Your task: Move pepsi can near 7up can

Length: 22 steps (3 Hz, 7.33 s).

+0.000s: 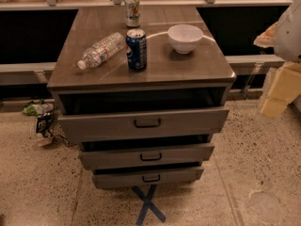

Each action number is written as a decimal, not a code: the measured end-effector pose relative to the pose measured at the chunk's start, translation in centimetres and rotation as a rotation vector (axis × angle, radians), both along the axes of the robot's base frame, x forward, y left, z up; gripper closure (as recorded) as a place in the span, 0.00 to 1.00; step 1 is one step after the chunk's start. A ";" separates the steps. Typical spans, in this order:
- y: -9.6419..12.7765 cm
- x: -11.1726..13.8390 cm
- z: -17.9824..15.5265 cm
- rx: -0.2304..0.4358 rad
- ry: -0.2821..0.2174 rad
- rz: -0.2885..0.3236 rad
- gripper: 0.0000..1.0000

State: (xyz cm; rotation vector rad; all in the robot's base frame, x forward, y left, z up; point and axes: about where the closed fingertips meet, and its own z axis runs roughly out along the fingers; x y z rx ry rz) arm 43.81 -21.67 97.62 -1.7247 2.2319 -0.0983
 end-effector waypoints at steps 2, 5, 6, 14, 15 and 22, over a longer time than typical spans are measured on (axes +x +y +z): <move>0.6 0.7 -0.7 0.071 -0.016 -0.029 0.00; 8.8 9.1 -4.7 0.676 -0.140 -0.190 0.00; 11.4 10.8 -5.0 0.755 -0.198 -0.219 0.00; 23.3 24.3 -9.6 1.062 -0.377 -0.215 0.18; 23.8 26.6 -10.0 1.084 -0.400 -0.221 0.21; 27.7 44.0 -4.9 1.127 -0.585 -0.309 1.00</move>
Offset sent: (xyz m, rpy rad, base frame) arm 0.0481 0.0313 -0.0368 0.4453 -0.0767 -0.1784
